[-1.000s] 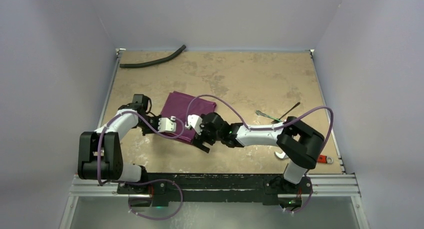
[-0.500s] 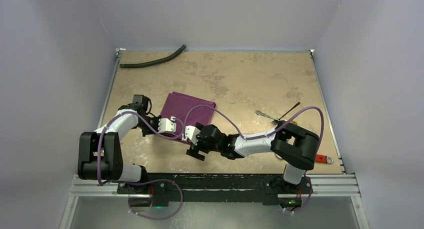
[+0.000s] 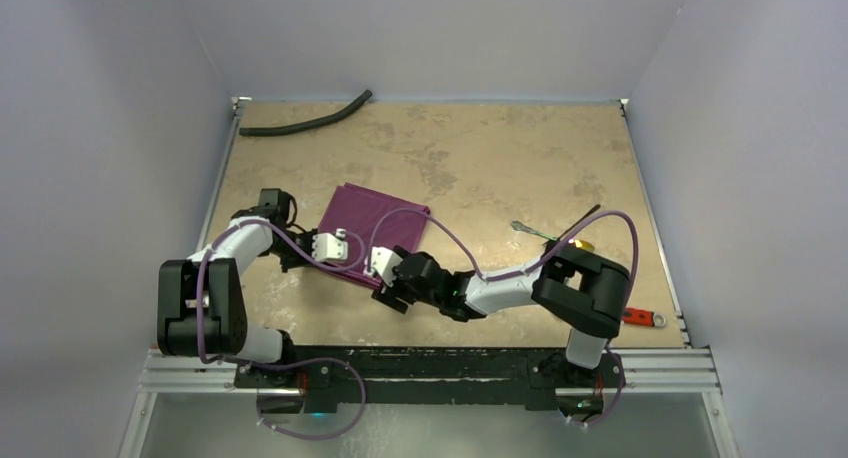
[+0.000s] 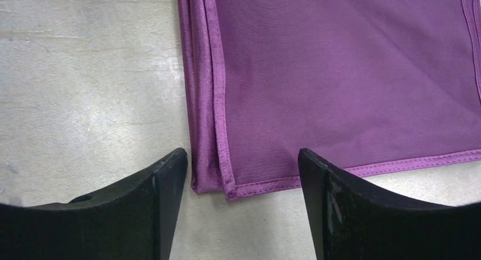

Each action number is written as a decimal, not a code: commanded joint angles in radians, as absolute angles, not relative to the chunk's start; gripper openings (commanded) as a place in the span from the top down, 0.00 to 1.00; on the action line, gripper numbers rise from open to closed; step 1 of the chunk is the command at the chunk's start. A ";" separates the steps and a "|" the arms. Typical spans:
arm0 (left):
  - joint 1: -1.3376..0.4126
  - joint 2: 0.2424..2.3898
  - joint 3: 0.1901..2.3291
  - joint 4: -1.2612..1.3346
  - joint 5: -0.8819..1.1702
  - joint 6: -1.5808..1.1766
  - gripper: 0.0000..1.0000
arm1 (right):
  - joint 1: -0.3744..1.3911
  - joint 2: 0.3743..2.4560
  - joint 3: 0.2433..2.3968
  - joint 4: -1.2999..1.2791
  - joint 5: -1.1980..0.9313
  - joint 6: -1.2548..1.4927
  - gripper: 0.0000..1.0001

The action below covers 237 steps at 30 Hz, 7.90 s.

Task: Fold the napkin into a case and place the utensils inside
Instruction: Smooth out the upper triangle-folded napkin at the center of the board, then turn over the upper triangle folded napkin at the center of the board, then smooth out the lower triangle-folded napkin at the center of the board.

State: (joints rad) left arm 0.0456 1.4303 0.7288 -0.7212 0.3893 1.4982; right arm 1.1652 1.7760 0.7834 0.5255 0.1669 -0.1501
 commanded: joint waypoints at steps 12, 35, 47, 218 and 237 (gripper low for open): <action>0.068 1.463 0.770 -0.706 0.422 1.455 1.00 | 1.209 1.830 0.791 0.422 0.217 -0.168 0.52; 0.067 1.412 0.997 -0.907 0.546 1.389 1.00 | 1.236 1.638 0.878 0.390 0.355 -0.066 1.00; 0.067 1.088 1.057 -1.405 0.568 1.509 1.00 | 1.321 1.382 0.957 0.031 0.187 0.171 1.00; -0.344 2.367 1.896 -0.654 0.543 0.557 0.75 | 0.540 2.081 1.216 0.491 -0.146 0.653 1.00; -0.344 2.376 1.911 -0.684 0.557 0.573 0.81 | 0.540 2.129 1.279 0.532 -0.151 0.656 1.00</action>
